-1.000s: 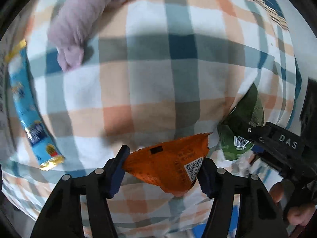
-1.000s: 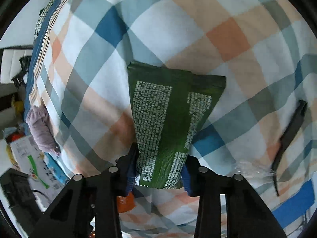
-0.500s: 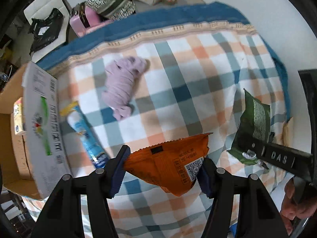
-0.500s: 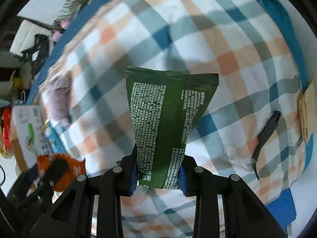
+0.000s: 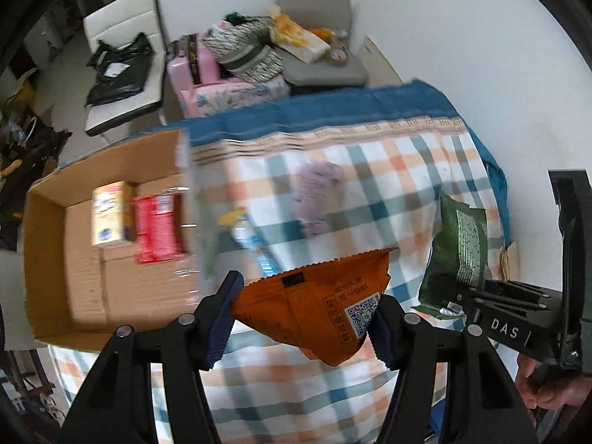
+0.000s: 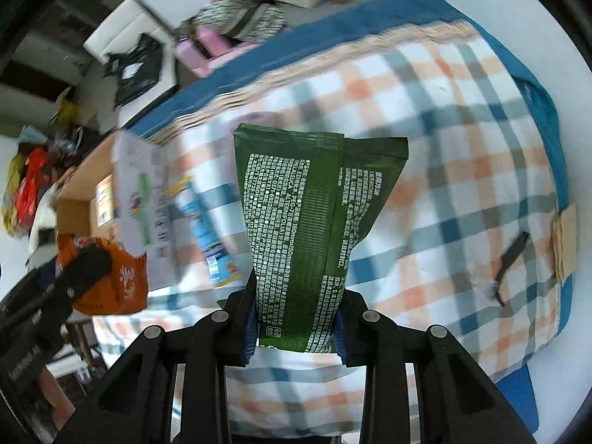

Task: Organize soft objects
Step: 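Carry orange and green bags into the box and open both tools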

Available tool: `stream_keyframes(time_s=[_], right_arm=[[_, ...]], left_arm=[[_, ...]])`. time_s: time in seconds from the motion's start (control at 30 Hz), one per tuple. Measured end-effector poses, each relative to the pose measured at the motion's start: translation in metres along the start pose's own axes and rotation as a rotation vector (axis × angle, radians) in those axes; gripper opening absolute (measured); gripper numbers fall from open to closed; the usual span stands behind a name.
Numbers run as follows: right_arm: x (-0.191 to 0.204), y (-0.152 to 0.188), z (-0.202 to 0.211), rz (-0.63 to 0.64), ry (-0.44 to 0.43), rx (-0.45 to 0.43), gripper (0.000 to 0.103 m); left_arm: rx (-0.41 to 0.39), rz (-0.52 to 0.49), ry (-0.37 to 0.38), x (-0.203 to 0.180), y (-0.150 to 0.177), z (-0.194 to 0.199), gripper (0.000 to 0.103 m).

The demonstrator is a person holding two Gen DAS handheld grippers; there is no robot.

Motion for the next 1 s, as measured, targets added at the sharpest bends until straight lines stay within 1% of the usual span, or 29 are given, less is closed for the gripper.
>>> stream_keyframes(time_s=[0.07,0.2,0.37,0.47,0.53,0.63,0.73,0.83,1.0], right_arm=[[0.032,0.004,0.010,0.040,-0.016,-0.014,0.034],[0.093,0.014,0.027,0.121,-0.056,-0.033,0.034],[0.174,0.026,0.040,0.222,-0.094,-0.042,0.034],[0.217,0.032,0.041,0.262,-0.108,-0.036,0.034],[0.245,0.035,0.041,0.284,-0.100,-0.041,0.034],[0.277,0.038,0.035,0.299,-0.095,-0.027,0.034],[0.305,0.039,0.022,0.309,-0.067,-0.011,0.034],[0.320,0.037,0.004,0.309,-0.043,0.008,0.034],[0.335,0.029,-0.033,0.304,-0.008,0.062,0.034]], left_arm=[[-0.021,0.020,-0.009,0.025,0.004,0.024,0.059],[-0.054,0.058,-0.033,0.067,0.010,0.059,0.059],[-0.095,0.101,-0.082,0.125,0.014,0.103,0.059],[-0.108,0.109,-0.124,0.158,0.014,0.120,0.059],[-0.107,0.117,-0.153,0.183,0.012,0.127,0.059],[-0.095,0.134,-0.201,0.220,0.007,0.127,0.059],[-0.069,0.164,-0.221,0.254,0.000,0.118,0.059],[-0.036,0.197,-0.230,0.289,-0.010,0.100,0.059],[0.024,0.229,-0.226,0.328,-0.030,0.065,0.059]])
Point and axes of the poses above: each gripper's, at about its wrist camera, not at the fingertips, and z roughly against the way its jaws point, x to its left, y to its underside, the point moved 3 cm from there along -z, roughly the way its jaws point, and after that the axes turned 13 degrees about y, right-handed, at the moved point
